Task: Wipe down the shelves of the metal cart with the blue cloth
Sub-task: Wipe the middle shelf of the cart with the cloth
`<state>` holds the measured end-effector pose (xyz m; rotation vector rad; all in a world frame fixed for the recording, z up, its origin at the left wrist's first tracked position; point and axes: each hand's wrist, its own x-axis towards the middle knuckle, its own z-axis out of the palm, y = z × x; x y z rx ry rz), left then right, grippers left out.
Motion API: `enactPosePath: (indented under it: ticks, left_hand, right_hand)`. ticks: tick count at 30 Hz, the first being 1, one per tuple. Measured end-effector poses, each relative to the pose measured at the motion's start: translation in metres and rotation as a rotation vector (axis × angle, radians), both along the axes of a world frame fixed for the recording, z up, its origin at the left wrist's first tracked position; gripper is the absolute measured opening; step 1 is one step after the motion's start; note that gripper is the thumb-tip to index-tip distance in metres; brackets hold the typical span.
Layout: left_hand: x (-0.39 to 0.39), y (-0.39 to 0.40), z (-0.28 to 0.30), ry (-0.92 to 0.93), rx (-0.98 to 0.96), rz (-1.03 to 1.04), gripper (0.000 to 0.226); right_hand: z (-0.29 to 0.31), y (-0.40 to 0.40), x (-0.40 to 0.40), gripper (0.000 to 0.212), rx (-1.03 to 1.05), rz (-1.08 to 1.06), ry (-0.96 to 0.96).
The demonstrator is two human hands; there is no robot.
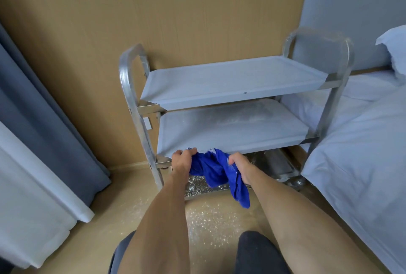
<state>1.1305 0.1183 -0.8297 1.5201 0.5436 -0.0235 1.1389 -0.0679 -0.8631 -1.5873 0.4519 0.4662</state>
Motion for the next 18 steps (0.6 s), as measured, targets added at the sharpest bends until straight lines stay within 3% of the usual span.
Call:
enactPosePath:
  ticks: [2,6,10,13,18]
  left_hand:
    - [-0.002,0.002,-0.014,0.047,0.069,-0.011,0.023]
    - [0.009,0.005,-0.056,0.159,0.228,0.058,0.027]
    - [-0.002,-0.009,-0.070,0.344,0.434,-0.012,0.041]
    - [-0.019,-0.024,-0.045,0.434,0.496,-0.131,0.040]
    - [-0.032,-0.049,0.059,0.477,0.312,-0.281,0.043]
  right_hand:
    - [0.002,0.002,-0.007,0.021,-0.136,0.089,0.008]
    - [-0.036,0.014,0.010,0.031,-0.424,0.227,0.089]
    - [-0.066,0.020,-0.022,0.028,-0.409,0.298,0.216]
    - [-0.035,0.012,-0.052,0.065,-0.367,0.444,0.351]
    - [0.071,-0.008,-0.076,0.056,-0.299,0.558,0.327]
